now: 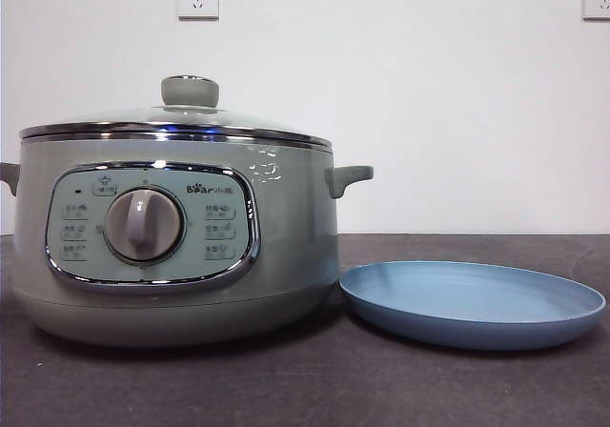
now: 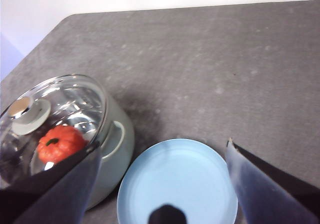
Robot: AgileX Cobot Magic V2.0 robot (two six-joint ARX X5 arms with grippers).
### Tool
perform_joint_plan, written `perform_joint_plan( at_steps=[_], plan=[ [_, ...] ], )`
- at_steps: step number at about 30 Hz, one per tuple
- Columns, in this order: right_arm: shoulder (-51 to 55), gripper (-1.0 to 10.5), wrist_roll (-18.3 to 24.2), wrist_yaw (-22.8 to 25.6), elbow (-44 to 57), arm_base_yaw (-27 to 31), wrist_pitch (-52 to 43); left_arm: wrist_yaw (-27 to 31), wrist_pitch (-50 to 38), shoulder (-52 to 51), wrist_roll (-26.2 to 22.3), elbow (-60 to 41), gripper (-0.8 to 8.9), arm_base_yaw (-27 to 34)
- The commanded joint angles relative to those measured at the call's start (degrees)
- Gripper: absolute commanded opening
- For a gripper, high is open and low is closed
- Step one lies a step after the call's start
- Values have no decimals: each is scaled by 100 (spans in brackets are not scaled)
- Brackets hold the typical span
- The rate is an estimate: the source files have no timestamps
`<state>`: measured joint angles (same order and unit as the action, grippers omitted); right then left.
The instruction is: Take the pumpkin out from the steamer,put the pumpkin in the blue plate,close the lid
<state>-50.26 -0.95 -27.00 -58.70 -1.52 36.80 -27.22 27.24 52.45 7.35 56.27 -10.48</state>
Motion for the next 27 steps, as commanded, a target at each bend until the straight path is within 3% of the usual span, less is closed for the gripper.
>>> perform_joint_plan(
  at_steps=[1, 4, 11, 27],
  plan=[
    [2, 414, 42, 7, -2, -70, -26, 216, 398, 503, -426, 389, 377, -369],
    [0, 410, 39, 9, -2, -129, -22, 310, 769, 997, -584, 778, 377, -682],
    [0, 410, 39, 9, -2, -155, 24, 1213, 1045, 1978, -767, 1379, 378, -1235],
    [0, 410, 42, 17, -2, -155, 74, 1845, 787, 2900, -916, 1419, 377, -1735]
  ],
)
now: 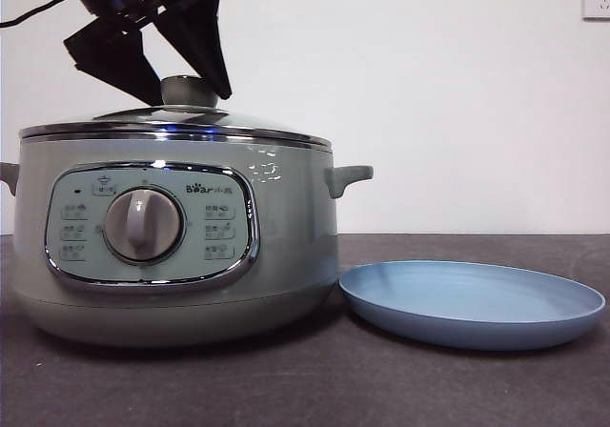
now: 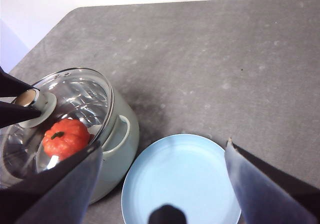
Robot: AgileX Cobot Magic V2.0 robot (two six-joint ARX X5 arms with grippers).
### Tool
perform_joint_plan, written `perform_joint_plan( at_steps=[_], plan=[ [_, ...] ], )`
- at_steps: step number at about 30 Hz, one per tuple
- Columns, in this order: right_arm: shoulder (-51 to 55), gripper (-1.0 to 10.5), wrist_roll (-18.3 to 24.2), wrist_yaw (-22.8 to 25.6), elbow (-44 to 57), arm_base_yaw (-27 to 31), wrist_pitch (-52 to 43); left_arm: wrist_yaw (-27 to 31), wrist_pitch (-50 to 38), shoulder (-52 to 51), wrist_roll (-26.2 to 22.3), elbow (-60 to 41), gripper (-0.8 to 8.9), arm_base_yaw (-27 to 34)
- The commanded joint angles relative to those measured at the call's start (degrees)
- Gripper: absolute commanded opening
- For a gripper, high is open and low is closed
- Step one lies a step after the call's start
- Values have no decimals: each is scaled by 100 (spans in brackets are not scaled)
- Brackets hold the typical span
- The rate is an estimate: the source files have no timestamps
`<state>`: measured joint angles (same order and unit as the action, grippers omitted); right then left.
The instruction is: Take the pumpkin out from the steamer,put the pumpkin in the blue plate,close the lid
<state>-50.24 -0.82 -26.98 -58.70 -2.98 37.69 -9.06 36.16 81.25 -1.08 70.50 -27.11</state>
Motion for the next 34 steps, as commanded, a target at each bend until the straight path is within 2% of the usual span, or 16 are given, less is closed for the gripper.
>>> perform_joint_plan(
  at_steps=[1, 3, 4, 6, 8, 23, 31, 34],
  plan=[
    [-2, 410, 28, 15, -2, -9, -9, 28, -136, 20, -72, -4, 376, -94],
    [-2, 409, 28, 33, -2, -9, 11, 31, -157, 20, -72, -4, 366, -111],
    [-2, 409, 28, 33, -2, -9, 17, 31, -155, 20, -72, -4, 323, -111],
    [-2, 409, 28, 33, -2, -9, 20, 28, -146, 20, -81, -4, 175, -118],
    [-2, 409, 31, 33, -2, -9, 20, 20, -142, 20, -188, -4, -24, -144],
    [-2, 409, 31, 17, -2, -9, 46, 219, -96, -168, -219, 240, -8, -142],
    [-111, 409, 26, -11, -2, -162, 44, 321, -2, -787, -216, 387, -8, -144],
    [-280, 409, 28, -11, -2, -332, 35, 520, 175, -1126, -216, 387, -8, -144]
  ],
)
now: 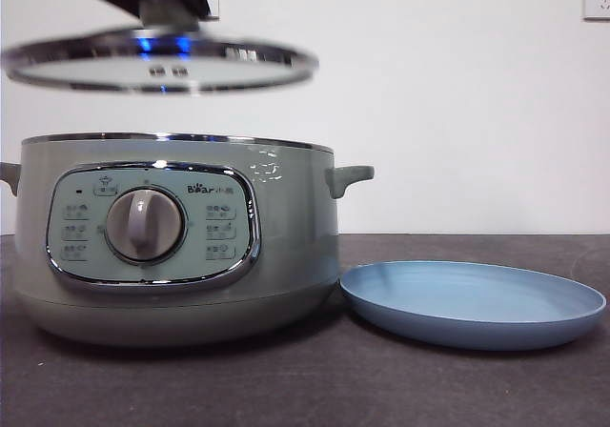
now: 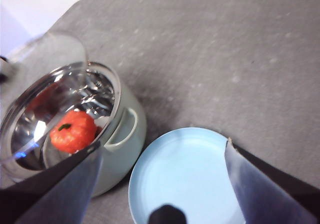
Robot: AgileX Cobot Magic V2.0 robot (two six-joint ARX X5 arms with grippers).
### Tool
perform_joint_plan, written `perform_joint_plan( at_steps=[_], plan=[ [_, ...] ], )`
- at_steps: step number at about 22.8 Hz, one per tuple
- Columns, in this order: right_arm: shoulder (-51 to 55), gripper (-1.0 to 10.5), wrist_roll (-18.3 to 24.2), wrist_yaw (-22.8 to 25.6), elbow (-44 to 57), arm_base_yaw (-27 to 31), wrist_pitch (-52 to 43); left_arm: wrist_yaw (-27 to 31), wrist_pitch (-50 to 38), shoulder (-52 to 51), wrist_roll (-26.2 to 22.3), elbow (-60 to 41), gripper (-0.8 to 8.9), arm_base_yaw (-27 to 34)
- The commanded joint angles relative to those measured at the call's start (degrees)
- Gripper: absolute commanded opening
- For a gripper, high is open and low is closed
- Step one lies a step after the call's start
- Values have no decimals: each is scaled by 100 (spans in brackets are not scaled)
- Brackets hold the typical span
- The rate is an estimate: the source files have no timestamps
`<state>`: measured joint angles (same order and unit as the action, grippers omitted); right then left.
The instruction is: Take the pumpkin out from the steamer,put the pumpkin in the blue plate,close the lid
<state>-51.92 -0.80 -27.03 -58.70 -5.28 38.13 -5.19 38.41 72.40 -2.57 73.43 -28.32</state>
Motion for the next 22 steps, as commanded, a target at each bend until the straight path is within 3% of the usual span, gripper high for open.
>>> perform_joint_plan(
  at_steps=[1, 8, 13, 16, 19, 22],
  plan=[
    [-186, 409, 26, -7, -2, -186, -11, 264, 39, -367, -68, 94, -8, -24],
    [-920, 411, 0, 35, -4, -1143, -455, 1143, 601, -1209, -70, 94, -8, -24],
    [-1694, 415, -190, 68, -201, -2006, -973, 2096, 964, -1801, -70, 94, -8, -22],
    [-2496, 518, -129, 442, -839, -2647, -859, 2647, 1204, -2227, -70, 94, -8, -22],
    [-3355, 518, 87, 542, -1746, -3178, -614, 3163, 1425, -2555, -70, 94, -8, -22],
    [-4227, 519, 448, 1141, -2883, -3641, 219, 3591, 1731, -2719, -70, 94, -8, -22]
  ],
)
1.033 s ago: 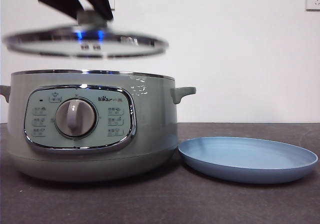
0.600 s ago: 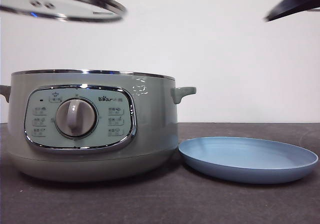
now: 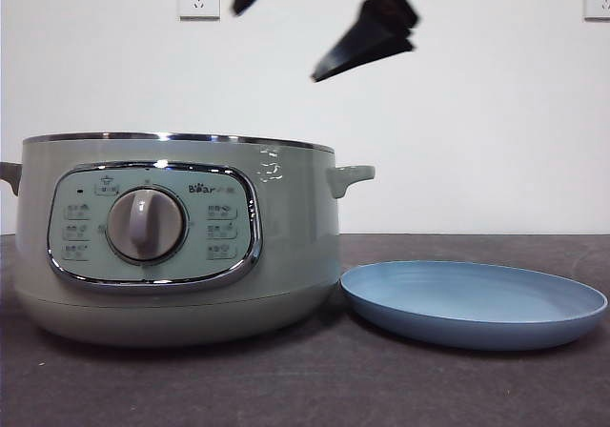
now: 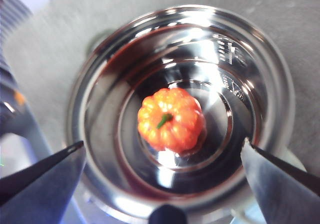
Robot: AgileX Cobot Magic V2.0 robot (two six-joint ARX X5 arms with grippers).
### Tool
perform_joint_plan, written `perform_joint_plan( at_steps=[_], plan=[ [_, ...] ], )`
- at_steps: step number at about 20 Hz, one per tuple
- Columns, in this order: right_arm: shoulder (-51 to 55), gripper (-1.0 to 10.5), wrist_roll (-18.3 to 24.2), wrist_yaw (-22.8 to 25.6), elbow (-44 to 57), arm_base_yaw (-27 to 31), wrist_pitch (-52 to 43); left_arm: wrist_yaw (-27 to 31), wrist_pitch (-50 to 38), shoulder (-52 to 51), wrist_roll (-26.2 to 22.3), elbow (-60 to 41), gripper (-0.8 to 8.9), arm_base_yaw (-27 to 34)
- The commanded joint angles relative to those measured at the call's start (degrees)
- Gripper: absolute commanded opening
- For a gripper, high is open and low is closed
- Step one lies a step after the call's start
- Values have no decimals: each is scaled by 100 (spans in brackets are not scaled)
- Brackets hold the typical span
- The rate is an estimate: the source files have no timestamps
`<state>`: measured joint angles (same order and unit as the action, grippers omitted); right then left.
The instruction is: Take the pumpkin out from the steamer,put the pumpkin in the blue plate,close the lid
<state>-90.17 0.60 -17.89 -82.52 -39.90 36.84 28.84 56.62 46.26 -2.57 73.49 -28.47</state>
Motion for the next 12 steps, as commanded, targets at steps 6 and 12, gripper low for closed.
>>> perform_joint_plan(
  at_steps=[6, 12],
  plan=[
    [-1947, 546, 796, 1377, -2361, -925, 1596, 271, 221, -164, -68, 87, -8, -7],
    [-2839, 545, 988, 1834, -2653, -1150, 1545, 262, 251, -162, -68, 87, -8, -7]
  ],
)
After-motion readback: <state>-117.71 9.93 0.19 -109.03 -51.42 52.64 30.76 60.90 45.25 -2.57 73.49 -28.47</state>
